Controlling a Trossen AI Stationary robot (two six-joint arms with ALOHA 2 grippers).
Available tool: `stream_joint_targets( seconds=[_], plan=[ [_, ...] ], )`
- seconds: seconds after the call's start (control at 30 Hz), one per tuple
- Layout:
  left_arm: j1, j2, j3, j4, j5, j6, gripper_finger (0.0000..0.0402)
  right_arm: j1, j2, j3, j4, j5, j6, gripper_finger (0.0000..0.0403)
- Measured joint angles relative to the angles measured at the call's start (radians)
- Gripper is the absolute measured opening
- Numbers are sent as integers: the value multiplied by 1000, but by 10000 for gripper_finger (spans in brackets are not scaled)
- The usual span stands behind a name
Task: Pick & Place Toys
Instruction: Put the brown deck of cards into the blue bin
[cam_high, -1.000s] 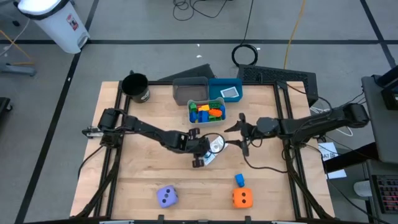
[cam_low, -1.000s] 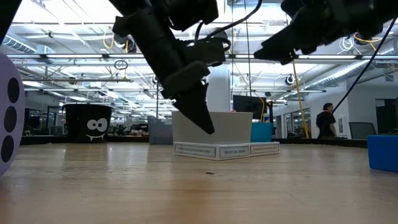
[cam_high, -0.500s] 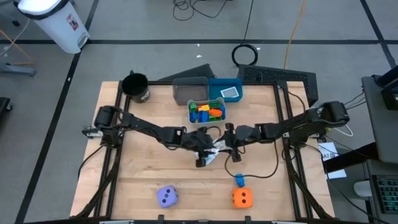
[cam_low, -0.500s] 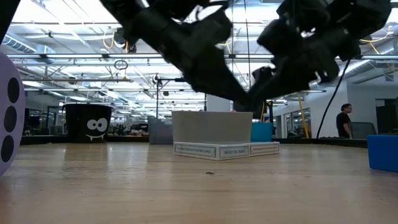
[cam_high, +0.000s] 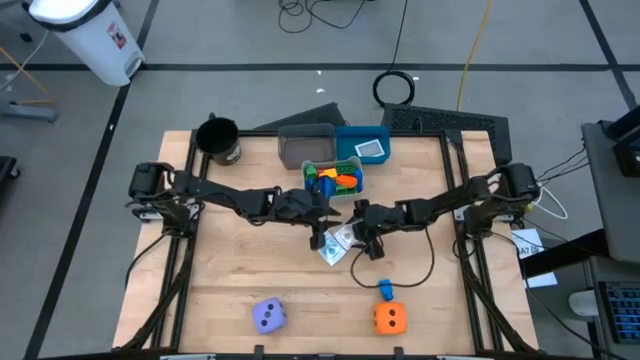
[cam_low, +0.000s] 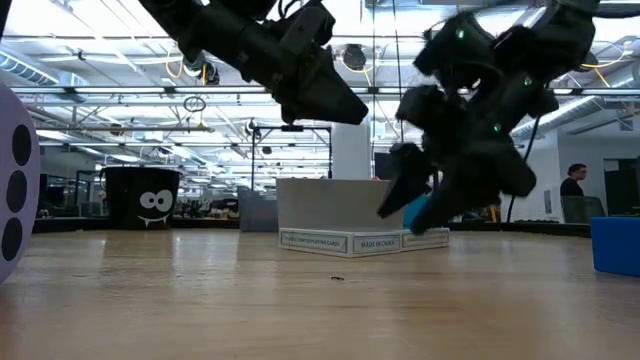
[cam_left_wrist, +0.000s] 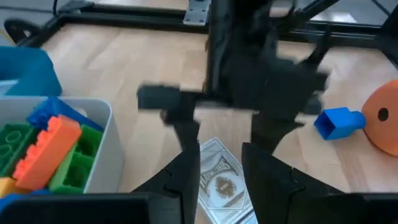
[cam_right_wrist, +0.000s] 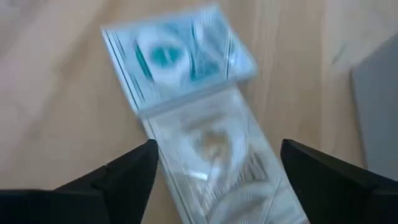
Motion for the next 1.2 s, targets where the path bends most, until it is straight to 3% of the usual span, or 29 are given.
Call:
stream_joint_targets(
  seconds=[0.17,0.3,0.4,0.67,1.0,1.2],
  plan=[
    [0,9,0,-1,-2,23,127,-43,43,9,9,9,-26,349],
    [0,9,-1,8,-2,24,127,-86,86,31,-27,-92,-21,346],
    [0,9,-1,2,-2,23,127,-109,119,38,-65,-110,7,341],
    [0,9,-1,-22,0,5,127,-111,90,35,-267,-108,52,327],
    [-7,9,-1,-47,1,-22,127,43,-112,26,-396,32,112,325],
    [-17,9,0,-42,0,-30,127,135,-162,30,-367,212,57,340]
  ],
)
